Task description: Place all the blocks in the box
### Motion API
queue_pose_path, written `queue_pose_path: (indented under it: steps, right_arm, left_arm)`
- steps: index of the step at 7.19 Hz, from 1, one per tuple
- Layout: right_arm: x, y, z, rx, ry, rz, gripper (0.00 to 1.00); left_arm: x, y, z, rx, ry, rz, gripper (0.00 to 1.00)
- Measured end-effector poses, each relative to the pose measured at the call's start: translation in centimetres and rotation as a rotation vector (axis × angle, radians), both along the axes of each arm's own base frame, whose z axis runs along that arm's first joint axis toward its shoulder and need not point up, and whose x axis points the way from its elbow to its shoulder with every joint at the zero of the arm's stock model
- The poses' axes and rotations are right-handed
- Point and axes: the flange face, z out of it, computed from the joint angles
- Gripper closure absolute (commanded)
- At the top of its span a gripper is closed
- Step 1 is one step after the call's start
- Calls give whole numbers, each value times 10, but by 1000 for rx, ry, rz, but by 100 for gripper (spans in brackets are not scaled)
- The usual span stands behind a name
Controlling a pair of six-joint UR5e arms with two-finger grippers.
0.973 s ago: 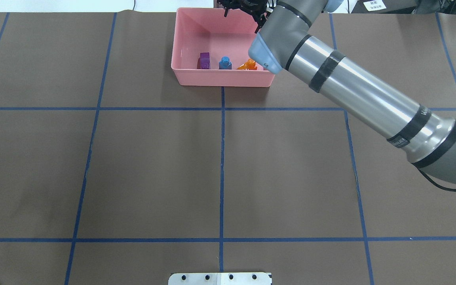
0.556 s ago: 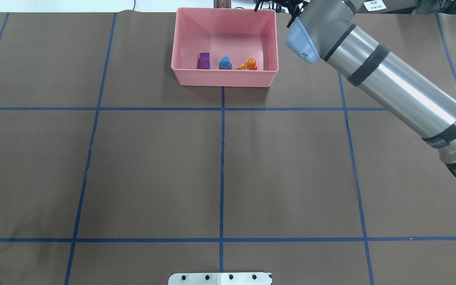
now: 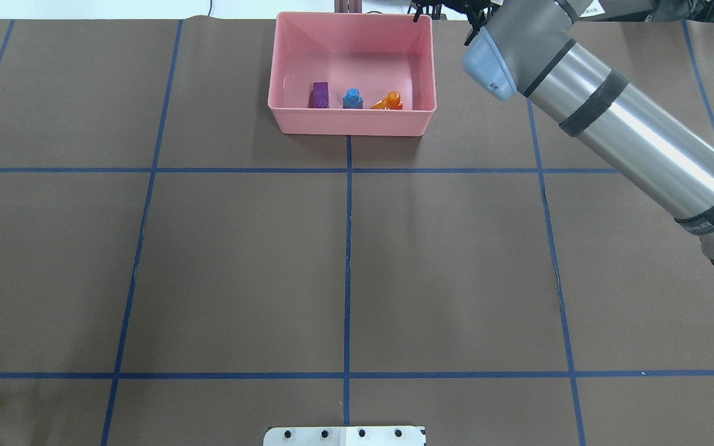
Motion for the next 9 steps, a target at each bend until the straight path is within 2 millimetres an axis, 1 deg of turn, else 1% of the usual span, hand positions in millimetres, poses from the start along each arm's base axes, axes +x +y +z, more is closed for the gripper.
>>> queue_pose_path:
  steps: [1, 2, 3, 4, 5, 6, 7, 8, 9]
  right_arm:
    - [8, -1, 6, 3, 2, 0, 0]
    - [30, 0, 23, 9, 2, -6, 0]
    - [69, 9, 58, 23, 0, -26, 0]
    - [119, 27, 106, 45, 2, -54, 0]
    - [169, 56, 156, 67, 8, -79, 0]
    - [207, 93, 199, 77, 21, -97, 0]
    - [235, 131, 239, 75, 39, -115, 0]
    - [257, 164, 273, 64, 59, -131, 0]
    - [278, 196, 306, 61, 83, -159, 0]
  left_arm:
    - [4, 10, 3, -1, -16, 12, 10]
    - [6, 16, 7, -1, -30, 17, 16]
    - [8, 20, 10, -3, -42, 20, 33]
    - [9, 23, 12, -5, -49, 22, 59]
    - [9, 24, 15, -6, -56, 23, 82]
    - [9, 24, 18, -7, -63, 22, 100]
    - [8, 24, 19, -7, -66, 21, 100]
    - [7, 22, 15, -9, -62, 12, 100]
    - [3, 15, 6, -14, -47, -17, 100]
